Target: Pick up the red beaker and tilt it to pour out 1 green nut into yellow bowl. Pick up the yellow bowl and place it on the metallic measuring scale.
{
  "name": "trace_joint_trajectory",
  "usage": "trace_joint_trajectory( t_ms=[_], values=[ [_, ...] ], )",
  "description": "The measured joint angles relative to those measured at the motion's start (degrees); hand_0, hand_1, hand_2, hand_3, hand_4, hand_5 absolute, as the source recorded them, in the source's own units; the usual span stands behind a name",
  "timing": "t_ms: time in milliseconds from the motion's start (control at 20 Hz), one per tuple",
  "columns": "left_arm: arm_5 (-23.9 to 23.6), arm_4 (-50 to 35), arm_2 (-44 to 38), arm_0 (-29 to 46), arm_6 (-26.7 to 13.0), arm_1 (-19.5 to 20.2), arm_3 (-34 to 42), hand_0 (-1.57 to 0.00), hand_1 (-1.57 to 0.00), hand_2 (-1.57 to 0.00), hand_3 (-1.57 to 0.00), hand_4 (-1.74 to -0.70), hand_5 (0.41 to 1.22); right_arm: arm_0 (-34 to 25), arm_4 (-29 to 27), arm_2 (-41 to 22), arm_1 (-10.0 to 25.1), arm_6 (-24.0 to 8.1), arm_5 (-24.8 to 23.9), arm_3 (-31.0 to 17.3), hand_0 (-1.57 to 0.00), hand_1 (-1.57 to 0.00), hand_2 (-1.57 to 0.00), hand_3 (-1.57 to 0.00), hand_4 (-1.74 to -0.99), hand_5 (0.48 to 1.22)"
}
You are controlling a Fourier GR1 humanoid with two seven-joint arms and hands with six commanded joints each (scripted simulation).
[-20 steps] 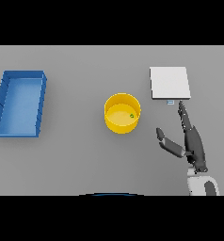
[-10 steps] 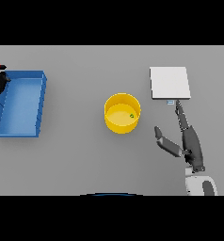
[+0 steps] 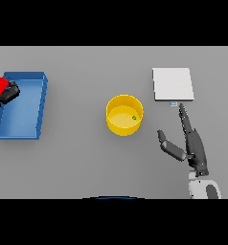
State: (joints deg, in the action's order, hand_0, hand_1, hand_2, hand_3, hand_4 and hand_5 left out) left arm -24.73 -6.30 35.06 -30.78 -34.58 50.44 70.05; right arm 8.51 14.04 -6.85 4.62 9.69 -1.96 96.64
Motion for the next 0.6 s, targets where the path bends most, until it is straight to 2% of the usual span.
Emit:
trace_joint_trajectory(
  t_ms=[100, 150, 250, 300, 400, 600],
  values=[
    [5.3, -3.6, 0.7, 0.4, -0.4, 2.1, 1.7, -0.75, -0.60, -0.61, -0.58, -0.97, 0.740, 0.6, 0.6, -0.1, 0.1, 0.6, -0.4, 0.3, 0.00, 0.00, 0.00, 0.00, -1.181, 0.665],
    [6.7, -4.8, 1.3, 0.3, -0.3, 2.5, 2.5, -0.60, -0.48, -0.49, -0.46, -0.92, 0.723, -0.1, 0.7, 0.0, -0.1, -0.3, -0.8, -0.1, 0.00, 0.00, 0.00, 0.00, -1.182, 0.667],
    [9.0, -5.9, 1.6, -0.1, -0.3, 3.6, 3.1, -0.38, -0.31, -0.31, -0.30, -0.85, 0.698, 0.6, 0.4, 0.0, 0.2, 0.0, -0.3, 0.6, 0.00, 0.00, 0.00, 0.00, -1.187, 0.667],
    [9.6, -6.6, 1.5, 0.7, 0.1, 4.1, 3.9, -0.30, -0.25, -0.25, -0.24, -0.83, 0.688, 1.4, 0.4, -0.4, 0.0, 0.6, -0.1, 0.9, 0.00, 0.00, 0.00, 0.00, -1.189, 0.666],
    [9.5, -7.3, 1.5, 0.8, -0.4, 4.0, 4.6, -0.19, -0.16, -0.16, -0.15, -0.80, 0.679, 0.4, 0.8, -0.6, 0.0, -0.7, -0.2, 0.9, 0.00, 0.00, 0.00, 0.00, -1.188, 0.668],
    [8.4, -7.3, 0.3, -0.3, 1.7, 3.7, 3.6, -0.08, -0.06, -0.06, -0.06, -0.78, 0.674, 0.9, 3.0, -1.7, -0.6, -2.6, -1.1, 1.7, 0.00, 0.00, 0.00, 0.00, -1.195, 0.660]
  ],
)
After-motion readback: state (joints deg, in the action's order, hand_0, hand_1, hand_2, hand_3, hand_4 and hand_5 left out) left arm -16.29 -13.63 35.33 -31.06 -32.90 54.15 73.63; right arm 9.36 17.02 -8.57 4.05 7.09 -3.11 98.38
